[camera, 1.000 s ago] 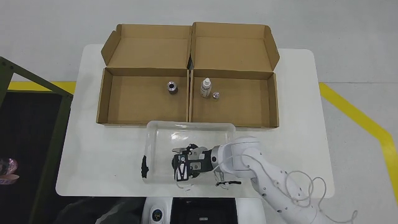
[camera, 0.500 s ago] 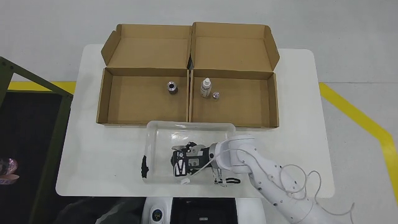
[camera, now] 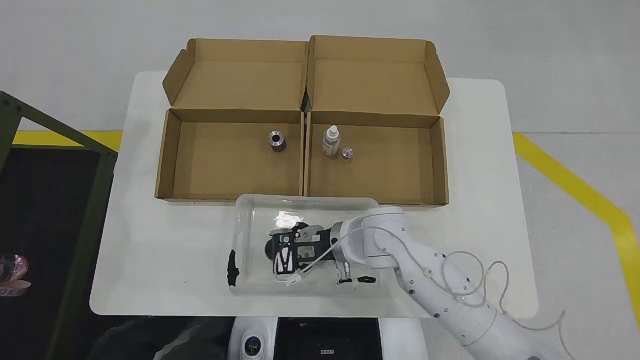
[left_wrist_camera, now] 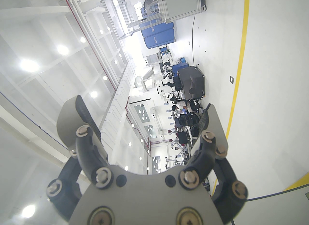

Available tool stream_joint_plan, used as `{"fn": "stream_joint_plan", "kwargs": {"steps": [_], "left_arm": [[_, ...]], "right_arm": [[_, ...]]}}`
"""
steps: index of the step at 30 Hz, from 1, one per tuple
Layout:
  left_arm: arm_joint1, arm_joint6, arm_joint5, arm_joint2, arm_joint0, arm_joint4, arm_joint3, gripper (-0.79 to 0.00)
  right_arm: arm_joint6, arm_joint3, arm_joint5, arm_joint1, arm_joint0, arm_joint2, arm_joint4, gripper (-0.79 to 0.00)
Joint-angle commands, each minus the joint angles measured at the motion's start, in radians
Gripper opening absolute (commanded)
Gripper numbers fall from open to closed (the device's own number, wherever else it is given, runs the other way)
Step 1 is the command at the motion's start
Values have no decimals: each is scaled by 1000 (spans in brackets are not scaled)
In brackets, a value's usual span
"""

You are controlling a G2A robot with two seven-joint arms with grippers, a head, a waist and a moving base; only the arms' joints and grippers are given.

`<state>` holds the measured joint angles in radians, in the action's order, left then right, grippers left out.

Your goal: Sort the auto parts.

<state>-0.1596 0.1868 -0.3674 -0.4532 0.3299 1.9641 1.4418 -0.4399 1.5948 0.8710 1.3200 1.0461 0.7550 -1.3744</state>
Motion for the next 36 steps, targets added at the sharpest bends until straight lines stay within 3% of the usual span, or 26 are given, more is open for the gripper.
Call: {"fn": "stream_joint_plan", "kwargs": {"steps": [1, 36], "left_arm": [[0, 0, 0, 0, 0, 0, 0, 0], [0, 0, 0, 0, 0, 0, 0, 0]], "right_arm": [[6, -7, -1, 2, -8, -3, 7, -785], [84, 161, -29, -16, -30, 49, 40, -785]]}}
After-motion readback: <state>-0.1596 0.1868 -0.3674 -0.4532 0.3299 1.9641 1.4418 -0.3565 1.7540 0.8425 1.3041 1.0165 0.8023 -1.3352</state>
